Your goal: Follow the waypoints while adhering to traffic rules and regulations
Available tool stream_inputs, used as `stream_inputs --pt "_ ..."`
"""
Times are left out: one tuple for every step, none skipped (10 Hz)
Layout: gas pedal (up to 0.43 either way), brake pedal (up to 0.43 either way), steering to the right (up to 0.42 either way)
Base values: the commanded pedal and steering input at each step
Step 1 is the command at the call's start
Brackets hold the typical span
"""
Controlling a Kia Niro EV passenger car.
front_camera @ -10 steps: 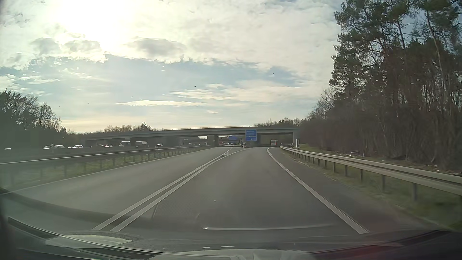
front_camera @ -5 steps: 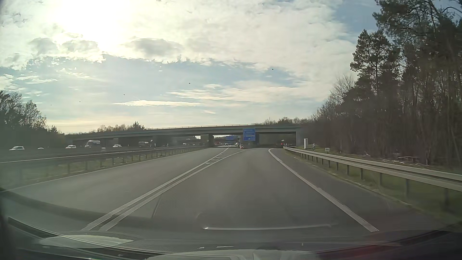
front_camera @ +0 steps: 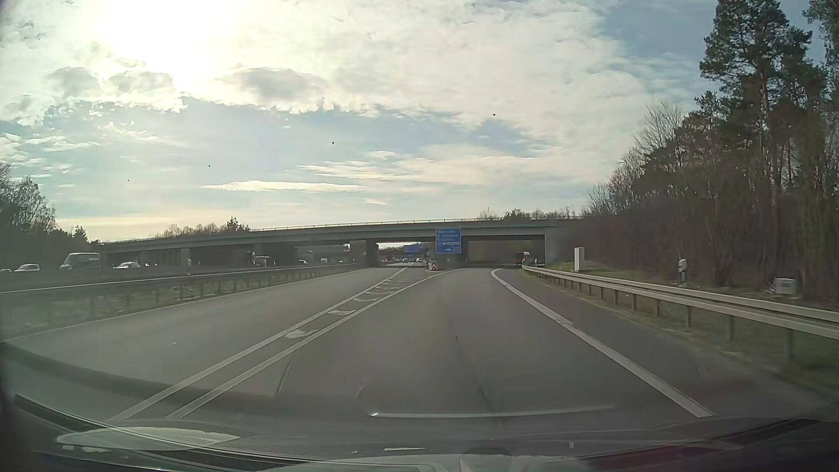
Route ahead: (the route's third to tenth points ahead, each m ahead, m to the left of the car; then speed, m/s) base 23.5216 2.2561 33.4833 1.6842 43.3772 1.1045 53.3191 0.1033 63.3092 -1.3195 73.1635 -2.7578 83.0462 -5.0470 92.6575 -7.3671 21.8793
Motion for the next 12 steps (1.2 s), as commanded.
stream_inputs --pt "0.039 0.0 0.006" --pt "0.039 0.0 0.006" --pt "0.039 0.0 0.006" --pt "0.039 0.0 0.006" --pt "0.028 0.0 0.006" --pt "0.0 0.0 0.006" --pt "0.0 0.0 0.006" --pt "0.0 0.0 0.006" --pt "0.0 0.0 0.007" --pt "0.0 0.0 0.01" --pt "0.0 0.0 0.012" --pt "0.0 0.0 0.016"
